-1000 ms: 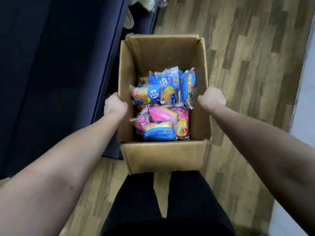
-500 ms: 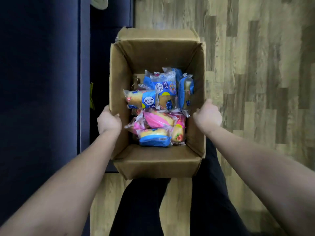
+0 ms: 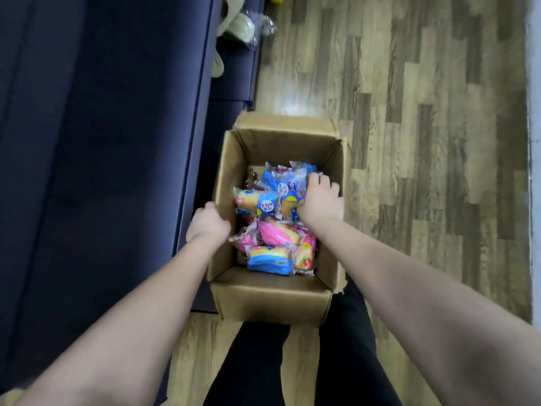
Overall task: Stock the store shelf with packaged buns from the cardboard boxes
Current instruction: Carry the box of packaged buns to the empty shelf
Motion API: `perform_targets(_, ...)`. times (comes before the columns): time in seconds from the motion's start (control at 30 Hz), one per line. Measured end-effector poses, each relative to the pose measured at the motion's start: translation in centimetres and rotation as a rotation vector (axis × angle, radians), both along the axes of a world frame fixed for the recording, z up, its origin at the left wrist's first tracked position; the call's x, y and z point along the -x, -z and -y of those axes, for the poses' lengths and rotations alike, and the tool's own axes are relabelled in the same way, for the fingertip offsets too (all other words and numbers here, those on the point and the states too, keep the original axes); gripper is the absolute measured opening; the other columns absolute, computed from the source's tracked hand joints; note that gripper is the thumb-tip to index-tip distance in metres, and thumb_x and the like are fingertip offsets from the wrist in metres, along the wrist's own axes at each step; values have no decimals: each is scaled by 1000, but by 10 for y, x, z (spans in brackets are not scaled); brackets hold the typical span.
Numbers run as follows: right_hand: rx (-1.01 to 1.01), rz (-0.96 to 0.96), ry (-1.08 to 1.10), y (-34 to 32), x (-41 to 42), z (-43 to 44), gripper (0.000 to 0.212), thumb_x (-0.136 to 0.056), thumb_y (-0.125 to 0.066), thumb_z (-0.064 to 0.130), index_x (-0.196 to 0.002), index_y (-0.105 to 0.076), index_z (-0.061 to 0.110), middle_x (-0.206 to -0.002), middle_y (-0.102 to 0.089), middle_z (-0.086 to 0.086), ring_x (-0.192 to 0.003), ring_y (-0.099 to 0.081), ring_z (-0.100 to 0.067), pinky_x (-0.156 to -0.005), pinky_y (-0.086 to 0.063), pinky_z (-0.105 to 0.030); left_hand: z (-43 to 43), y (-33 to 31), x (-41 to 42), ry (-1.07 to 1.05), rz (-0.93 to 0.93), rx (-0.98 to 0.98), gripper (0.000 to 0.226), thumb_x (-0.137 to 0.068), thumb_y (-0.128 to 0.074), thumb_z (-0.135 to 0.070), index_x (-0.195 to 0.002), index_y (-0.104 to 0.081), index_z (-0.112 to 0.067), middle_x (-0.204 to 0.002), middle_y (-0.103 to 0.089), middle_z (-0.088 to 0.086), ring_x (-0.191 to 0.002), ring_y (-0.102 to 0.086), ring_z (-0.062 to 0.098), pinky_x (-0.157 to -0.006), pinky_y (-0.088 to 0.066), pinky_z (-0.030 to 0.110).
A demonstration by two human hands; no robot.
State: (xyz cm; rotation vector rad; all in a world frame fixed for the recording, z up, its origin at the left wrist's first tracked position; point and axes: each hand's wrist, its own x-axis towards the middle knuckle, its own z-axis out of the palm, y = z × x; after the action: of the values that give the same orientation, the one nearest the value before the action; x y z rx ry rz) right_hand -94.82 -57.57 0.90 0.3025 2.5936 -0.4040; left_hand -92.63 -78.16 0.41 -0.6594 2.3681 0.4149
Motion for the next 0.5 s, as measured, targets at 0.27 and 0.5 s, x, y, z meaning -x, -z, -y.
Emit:
perform_targets(0.27,267,-101,-360,-128,82,5,42,-90,-50,19,-131,-42,15,-125,-52,-13,-117,-47,-32,-90,-45,-38,-16,-130,39,-198,-150,-18,28,-85,-56,-22,-110,-66,-26,-123,-61,5,-111,-58,26,-94,-48,33)
perform_targets(0.5,159,-7,-994,-223,129,1,42,-89,-57,23,-130,-50,18,-126,-57,-7,-118,-52,-26,-93,-41,-29,-44,-222,37,-323,-426,61,25,-88,-49,-23,-106,-66,-26,-112,-65,4,-102,-60,27,-79,-46,30)
